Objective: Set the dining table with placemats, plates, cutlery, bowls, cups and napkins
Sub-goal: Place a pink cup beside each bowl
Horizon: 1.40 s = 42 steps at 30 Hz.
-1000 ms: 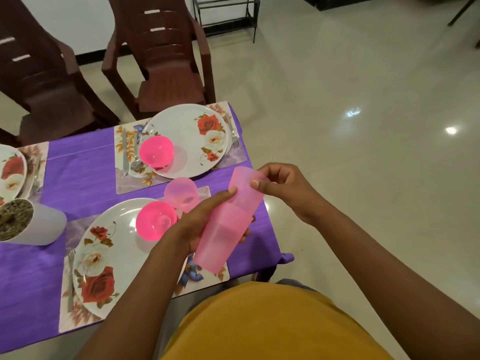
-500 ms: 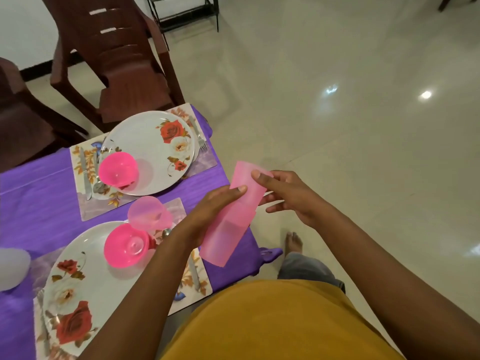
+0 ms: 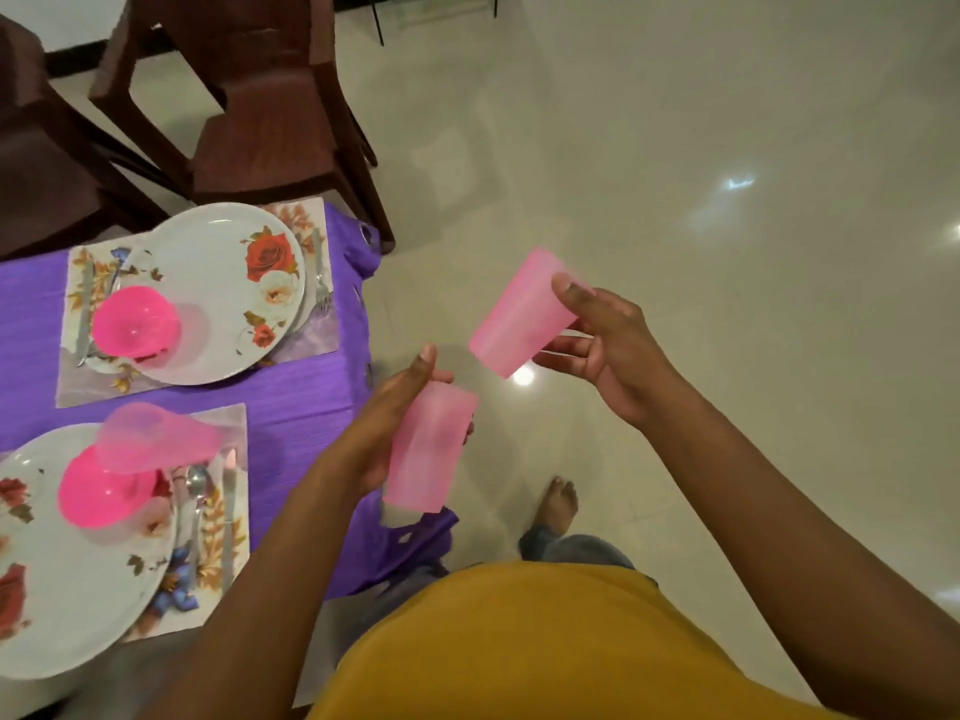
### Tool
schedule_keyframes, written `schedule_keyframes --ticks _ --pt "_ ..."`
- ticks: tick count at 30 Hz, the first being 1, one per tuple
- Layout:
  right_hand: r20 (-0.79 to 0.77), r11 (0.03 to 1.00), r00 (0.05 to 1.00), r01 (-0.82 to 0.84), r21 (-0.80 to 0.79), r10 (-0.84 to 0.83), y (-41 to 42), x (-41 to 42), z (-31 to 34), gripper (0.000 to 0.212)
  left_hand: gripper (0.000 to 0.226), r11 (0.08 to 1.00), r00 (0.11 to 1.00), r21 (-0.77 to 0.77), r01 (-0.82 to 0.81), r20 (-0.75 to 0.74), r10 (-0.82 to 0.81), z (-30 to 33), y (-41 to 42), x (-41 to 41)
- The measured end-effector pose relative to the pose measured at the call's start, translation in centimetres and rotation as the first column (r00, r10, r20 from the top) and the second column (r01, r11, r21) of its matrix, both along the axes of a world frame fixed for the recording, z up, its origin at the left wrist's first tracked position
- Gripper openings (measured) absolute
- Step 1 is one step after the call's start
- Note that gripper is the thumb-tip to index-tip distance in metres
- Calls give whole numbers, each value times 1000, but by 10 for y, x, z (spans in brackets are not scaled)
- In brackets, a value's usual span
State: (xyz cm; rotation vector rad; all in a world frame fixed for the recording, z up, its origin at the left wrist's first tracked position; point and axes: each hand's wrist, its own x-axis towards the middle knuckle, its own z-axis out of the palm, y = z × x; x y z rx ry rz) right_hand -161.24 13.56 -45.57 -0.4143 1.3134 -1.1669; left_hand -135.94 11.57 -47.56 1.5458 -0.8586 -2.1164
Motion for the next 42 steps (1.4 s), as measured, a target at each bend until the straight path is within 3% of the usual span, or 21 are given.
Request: schedule_keyframes --ticks 4,8,11,15,18,21,27,30,34,39,42 --pt "34 1000 999 -8 -10 8 -14 -45 -2 59 81 991 991 -67 -119 60 123 -5 -5 -34" --pt "19 1000 1000 -23 -15 24 -28 -65 -1 47 88 968 972 -112 -225 38 231 -10 -18 -55" --pt "-7 998 999 -52 -23 52 -43 -72 2 56 102 945 955 -153 -290 22 297 -5 -34 -68" --pt "-81 994 992 -100 -33 98 -73 -77 6 68 82 913 930 -186 -363 -19 366 -8 -59 -79" --pt "-140 991 983 -128 -46 121 -105 -80 8 68 88 883 906 -205 -422 -56 420 -16 -88 -82" --pt "-178 987 973 -155 -50 144 -147 -81 8 69 93 863 892 -228 -451 -79 445 -26 -128 -79" --pt "-206 983 964 -179 -36 168 -240 -68 11 56 85 838 862 -245 -487 16 506 -37 -212 -63" --pt "-211 978 958 -205 -27 194 -287 -55 10 58 78 832 852 -231 -504 23 522 -38 -252 -50" --pt "-222 968 947 -247 -35 234 -354 -30 6 70 90 824 843 -229 -518 26 538 -39 -306 -27" --pt "-219 936 917 -349 -38 333 -435 0 3 72 98 731 745 -280 -622 75 663 -38 -365 -3" --pt "-213 904 886 -427 -32 411 -489 18 -2 67 79 654 673 -289 -699 43 739 -38 -398 6"
